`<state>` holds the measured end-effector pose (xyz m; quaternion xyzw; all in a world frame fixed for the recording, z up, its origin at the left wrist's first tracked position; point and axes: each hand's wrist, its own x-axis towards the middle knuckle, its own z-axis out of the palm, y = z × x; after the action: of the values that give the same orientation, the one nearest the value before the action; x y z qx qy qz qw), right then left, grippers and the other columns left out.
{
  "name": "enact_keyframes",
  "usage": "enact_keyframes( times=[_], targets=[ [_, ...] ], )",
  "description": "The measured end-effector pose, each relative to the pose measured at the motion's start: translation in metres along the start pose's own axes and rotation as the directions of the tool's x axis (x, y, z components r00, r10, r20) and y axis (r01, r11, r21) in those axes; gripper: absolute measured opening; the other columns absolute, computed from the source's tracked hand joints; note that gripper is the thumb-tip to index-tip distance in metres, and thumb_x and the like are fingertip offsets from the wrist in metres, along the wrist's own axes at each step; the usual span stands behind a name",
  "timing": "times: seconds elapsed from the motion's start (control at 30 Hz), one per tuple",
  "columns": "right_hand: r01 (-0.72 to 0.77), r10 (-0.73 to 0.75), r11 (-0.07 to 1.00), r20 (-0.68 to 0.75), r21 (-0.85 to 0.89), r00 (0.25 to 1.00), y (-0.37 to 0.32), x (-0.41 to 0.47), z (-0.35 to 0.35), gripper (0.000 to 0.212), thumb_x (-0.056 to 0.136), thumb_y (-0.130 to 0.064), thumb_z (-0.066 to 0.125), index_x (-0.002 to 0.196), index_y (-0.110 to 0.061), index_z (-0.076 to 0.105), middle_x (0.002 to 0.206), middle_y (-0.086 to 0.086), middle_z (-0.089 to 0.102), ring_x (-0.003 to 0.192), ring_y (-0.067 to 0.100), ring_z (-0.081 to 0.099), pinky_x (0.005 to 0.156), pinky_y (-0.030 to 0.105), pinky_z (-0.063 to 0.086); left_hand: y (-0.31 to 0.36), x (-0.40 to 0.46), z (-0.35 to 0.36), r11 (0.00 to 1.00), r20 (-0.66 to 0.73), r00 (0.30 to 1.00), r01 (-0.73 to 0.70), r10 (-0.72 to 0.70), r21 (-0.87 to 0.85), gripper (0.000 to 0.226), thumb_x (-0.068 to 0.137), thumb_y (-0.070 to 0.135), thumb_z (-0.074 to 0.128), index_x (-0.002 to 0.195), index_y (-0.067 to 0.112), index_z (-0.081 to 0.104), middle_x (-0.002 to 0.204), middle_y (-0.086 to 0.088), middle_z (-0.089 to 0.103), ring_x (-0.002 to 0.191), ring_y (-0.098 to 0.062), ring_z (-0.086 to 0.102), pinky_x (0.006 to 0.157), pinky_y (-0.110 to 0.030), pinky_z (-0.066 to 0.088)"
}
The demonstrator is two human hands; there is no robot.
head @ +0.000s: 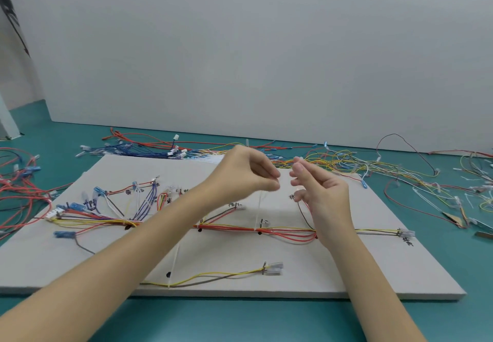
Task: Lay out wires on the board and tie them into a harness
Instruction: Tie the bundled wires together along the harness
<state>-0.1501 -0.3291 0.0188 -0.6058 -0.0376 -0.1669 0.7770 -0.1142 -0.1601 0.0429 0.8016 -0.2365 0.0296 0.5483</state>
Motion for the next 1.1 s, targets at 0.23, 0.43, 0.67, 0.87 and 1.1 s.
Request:
enact_keyframes(
  times=[0.23,0.43,0.67,0.87,1.1],
  targets=[
    [0.006,-0.012,0.998,0.116,0.057,0.993,-0.002,-0.001,-0.008,0.022,0.082,-0.021,0.065,0.089,-0.003,0.075,0.076,0.009,0.067,0.067,0.014,0.058,0.044,0.022,0.042,0.002,-0.011,0.014,0.993,0.080,0.996,0.041,-0.032,-0.107,0.016,0.070,-0.002,0.081,0.076,0.012,0.075,0.076,-0.011,0.075,0.070,-0.016,0.071,0.075,-0.030,0.057],
    [0.115,-0.113,0.981,0.022,-0.155,0.993,-0.016,0.018,-0.035,0.013,0.082,-0.018,0.073,0.081,-0.006,0.076,0.068,0.008,0.067,0.058,0.016,0.059,0.043,0.022,0.043,-0.006,-0.017,0.036,0.990,0.153,0.987,0.024,-0.046,0.141,0.028,0.071,0.029,0.085,0.095,0.020,0.073,0.091,0.002,0.072,0.085,-0.007,0.063,0.077,-0.027,0.051],
    [0.119,-0.102,0.909,0.063,-0.400,0.993,-0.013,0.035,-0.074,0.007,0.084,-0.004,0.070,0.086,0.002,0.074,0.061,0.005,0.069,0.054,0.014,0.063,0.041,0.021,0.047,-0.016,-0.030,0.067,0.763,0.321,0.942,-0.279,0.100,0.582,0.030,0.083,0.050,0.067,0.103,0.028,0.071,0.096,0.013,0.057,0.098,-0.009,0.046,0.088,-0.035,0.028],
    [0.126,-0.064,0.871,0.144,-0.475,0.988,-0.003,0.041,-0.079,0.018,0.086,0.005,0.065,0.102,0.001,0.072,0.079,0.020,0.069,0.059,0.013,0.064,0.050,0.022,0.053,-0.015,-0.025,0.073,0.860,0.282,0.958,-0.183,0.048,0.475,0.013,0.089,0.026,0.067,0.094,0.015,0.071,0.094,0.002,0.062,0.087,-0.014,0.055,0.080,-0.030,0.046],
    [0.068,0.058,0.842,0.216,-0.535,0.975,0.006,0.038,-0.080,0.020,0.086,0.008,0.063,0.102,0.000,0.072,0.073,0.008,0.069,0.059,0.006,0.064,0.056,0.016,0.051,-0.016,-0.025,0.082,0.746,0.333,0.942,-0.252,0.042,0.617,0.014,0.098,0.025,0.052,0.102,0.013,0.059,0.109,-0.006,0.054,0.103,-0.024,0.048,0.086,-0.039,0.044]
  ],
)
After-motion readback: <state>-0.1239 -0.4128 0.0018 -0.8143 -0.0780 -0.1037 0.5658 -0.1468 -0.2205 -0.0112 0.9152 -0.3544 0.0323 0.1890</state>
